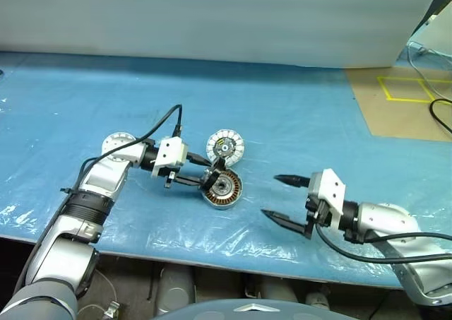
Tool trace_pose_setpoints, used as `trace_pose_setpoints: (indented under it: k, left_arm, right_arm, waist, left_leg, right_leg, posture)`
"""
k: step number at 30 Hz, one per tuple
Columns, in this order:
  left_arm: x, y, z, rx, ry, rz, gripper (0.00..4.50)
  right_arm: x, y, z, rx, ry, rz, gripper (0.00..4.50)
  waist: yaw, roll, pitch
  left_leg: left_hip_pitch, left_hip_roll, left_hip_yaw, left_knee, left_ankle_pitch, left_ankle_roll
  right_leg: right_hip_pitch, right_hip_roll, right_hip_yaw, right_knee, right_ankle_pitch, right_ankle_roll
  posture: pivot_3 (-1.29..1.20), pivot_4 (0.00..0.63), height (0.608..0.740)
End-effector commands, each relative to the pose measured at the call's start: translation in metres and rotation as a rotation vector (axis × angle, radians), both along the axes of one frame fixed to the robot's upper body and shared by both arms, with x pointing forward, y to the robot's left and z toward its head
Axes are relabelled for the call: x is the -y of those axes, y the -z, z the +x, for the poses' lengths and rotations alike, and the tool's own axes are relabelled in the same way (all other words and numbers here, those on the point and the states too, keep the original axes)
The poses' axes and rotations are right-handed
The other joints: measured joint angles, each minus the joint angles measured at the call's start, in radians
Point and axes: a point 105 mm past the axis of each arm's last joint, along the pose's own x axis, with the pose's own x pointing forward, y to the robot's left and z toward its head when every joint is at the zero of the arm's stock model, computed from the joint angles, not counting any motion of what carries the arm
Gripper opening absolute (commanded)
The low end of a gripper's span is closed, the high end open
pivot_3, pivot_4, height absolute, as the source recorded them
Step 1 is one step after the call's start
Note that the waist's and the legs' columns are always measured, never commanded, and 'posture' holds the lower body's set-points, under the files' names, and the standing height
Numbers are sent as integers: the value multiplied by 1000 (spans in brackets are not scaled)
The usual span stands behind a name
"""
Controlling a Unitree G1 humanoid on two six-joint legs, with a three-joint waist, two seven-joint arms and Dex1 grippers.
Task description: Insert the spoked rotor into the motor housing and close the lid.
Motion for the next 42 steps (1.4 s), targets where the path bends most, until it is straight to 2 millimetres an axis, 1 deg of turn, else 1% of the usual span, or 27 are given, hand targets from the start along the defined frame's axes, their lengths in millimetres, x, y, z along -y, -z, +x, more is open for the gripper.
trace_pose_setpoints:
  k: [1, 6, 14, 19, 24, 32, 36, 42]
  left_arm:
    - [6, -14, -2, 61, 18, -44, 1768]
    - [9, -11, -2, 59, 10, -47, 1768]
    - [2, -8, -3, 63, 22, 13, 1768]
    - [0, -7, -6, 63, 48, 53, 1768]
    - [5, -8, -5, 64, 59, 52, 1768]
    - [7, 2, -5, 80, 69, 102, 1768]
    - [9, 3, -4, 87, 69, 111, 1768]
    - [5, 6, -1, 95, 57, 148, 1768]
  right_arm:
    - [1, -16, 0, 60, -20, -1, 4500]
    - [-5, -26, -1, 62, -28, 2, 4500]
    - [-7, -21, 0, 40, -17, -7, 4500]
    - [-13, -21, -2, 38, -18, -5, 4500]
    - [-19, -17, -6, 33, -13, -8, 4500]
    - [-22, -5, -6, 24, 2, -17, 4500]
    - [-23, -10, -5, 30, -1, -15, 4500]
    - [-20, -13, -4, 28, 4, -16, 4500]
  waist:
    - [0, 0, 0]
    - [-1, 0, 0]
    - [0, 0, 0]
    - [0, 0, 0]
    - [0, 0, 0]
    - [0, 1, -1]
    - [0, 1, -1]
    - [0, 2, -1]
  left_leg:
    - [1, 0, 0, 0, 0, 0]
    - [2, 0, 0, 0, 0, 0]
    - [1, 0, 0, 0, 0, 0]
    - [1, 0, 0, 0, 0, 0]
    - [1, 0, 0, 0, 0, 0]
    - [2, 0, 0, 0, 0, -1]
    - [2, 0, 0, 0, 0, -1]
    - [3, 0, 0, 0, 1, -1]
  right_leg:
    - [0, 0, 0, 0, 0, 0]
    - [1, 0, 0, 1, 0, 0]
    - [1, 0, 0, 0, 0, 0]
    - [1, 0, 0, 0, 0, 0]
    - [1, 0, 0, 0, 0, 0]
    - [1, 0, 0, 1, 0, 0]
    - [2, 0, 0, 1, 0, 0]
    - [2, 0, 0, 1, 0, 0]
  posture:
    - [0, 150, 740]
    - [0, 150, 740]
    - [0, 150, 740]
    - [0, 150, 740]
    - [0, 150, 740]
    - [0, 150, 740]
    - [0, 150, 740]
    - [0, 150, 740]
